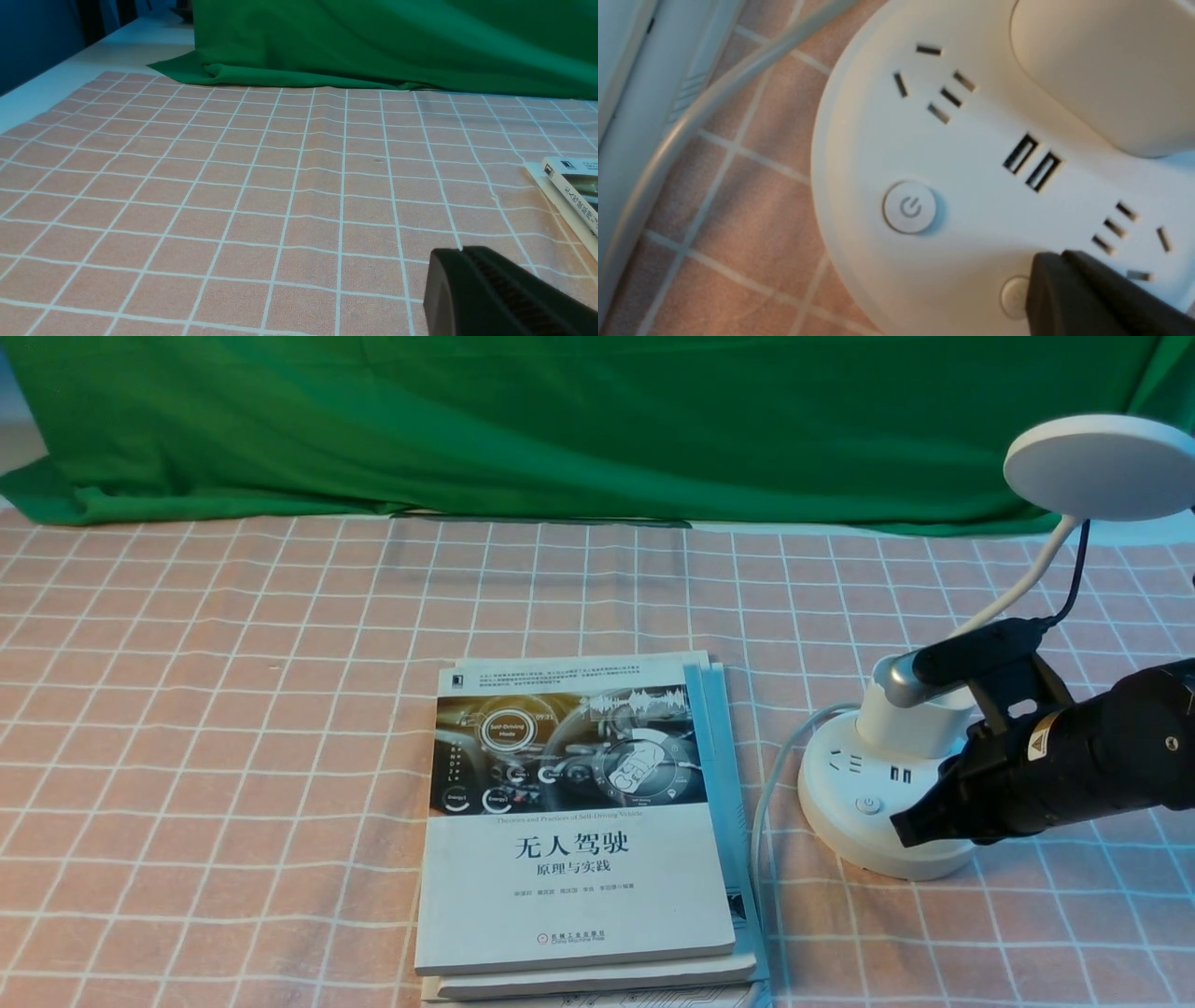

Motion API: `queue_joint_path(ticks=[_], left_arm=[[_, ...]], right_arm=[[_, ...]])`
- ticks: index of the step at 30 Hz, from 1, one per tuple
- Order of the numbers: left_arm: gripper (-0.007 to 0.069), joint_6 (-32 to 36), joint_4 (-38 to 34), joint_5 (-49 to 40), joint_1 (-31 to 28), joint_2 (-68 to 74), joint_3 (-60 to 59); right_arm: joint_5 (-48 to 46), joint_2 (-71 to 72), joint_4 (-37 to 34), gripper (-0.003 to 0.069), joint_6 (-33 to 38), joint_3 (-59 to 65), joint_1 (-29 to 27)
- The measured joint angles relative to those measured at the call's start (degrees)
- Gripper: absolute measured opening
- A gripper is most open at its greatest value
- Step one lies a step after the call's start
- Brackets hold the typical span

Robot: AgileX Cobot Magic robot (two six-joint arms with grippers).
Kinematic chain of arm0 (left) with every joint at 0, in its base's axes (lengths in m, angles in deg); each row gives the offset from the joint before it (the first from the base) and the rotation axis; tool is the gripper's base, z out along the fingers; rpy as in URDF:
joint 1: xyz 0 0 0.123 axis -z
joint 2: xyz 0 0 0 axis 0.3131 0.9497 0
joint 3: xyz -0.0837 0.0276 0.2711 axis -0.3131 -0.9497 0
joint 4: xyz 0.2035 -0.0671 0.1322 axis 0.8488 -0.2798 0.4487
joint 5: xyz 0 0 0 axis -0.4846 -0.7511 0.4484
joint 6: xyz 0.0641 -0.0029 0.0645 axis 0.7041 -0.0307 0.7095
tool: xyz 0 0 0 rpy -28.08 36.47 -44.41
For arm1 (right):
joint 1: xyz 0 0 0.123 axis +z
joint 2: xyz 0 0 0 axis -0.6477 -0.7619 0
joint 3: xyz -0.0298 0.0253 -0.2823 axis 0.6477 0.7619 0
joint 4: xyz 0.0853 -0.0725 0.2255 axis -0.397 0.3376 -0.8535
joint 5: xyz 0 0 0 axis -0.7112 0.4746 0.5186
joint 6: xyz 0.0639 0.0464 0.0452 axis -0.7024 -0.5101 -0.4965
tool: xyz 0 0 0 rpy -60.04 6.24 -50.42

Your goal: Turn on the table lamp on the pink coffee tablecloth with your hand.

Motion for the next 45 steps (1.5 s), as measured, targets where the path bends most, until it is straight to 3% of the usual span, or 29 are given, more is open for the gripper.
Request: queue_joint_path(ticks=[11, 21, 27, 33, 45], left_arm=[[0.0021, 0.0, 0.0, 0.0, 0.0, 0.0, 0.0], [0.0021, 0.0, 0.0, 0.0, 0.0, 0.0, 0.0], [0.0021, 0.0, 0.0, 0.0, 0.0, 0.0, 0.0], [0.0021, 0.0, 0.0, 0.0, 0.0, 0.0, 0.0], [0.0021, 0.0, 0.0, 0.0, 0.0, 0.0, 0.0]], right_arm=[[1.2, 4.6, 0.3, 0.003, -3.7, 3.3, 1.6], [-0.6, 29.5, 0.2, 0.003, -8.6, 10.8, 1.6], [-1.5, 52.9, 0.2, 0.0031, -10.1, 16.6, 1.6], [-9.7, 75.3, 0.1, 0.004, -16.3, 17.5, 1.6], [-8.8, 89.4, 8.3, 0.0071, -16.0, 25.3, 1.4]])
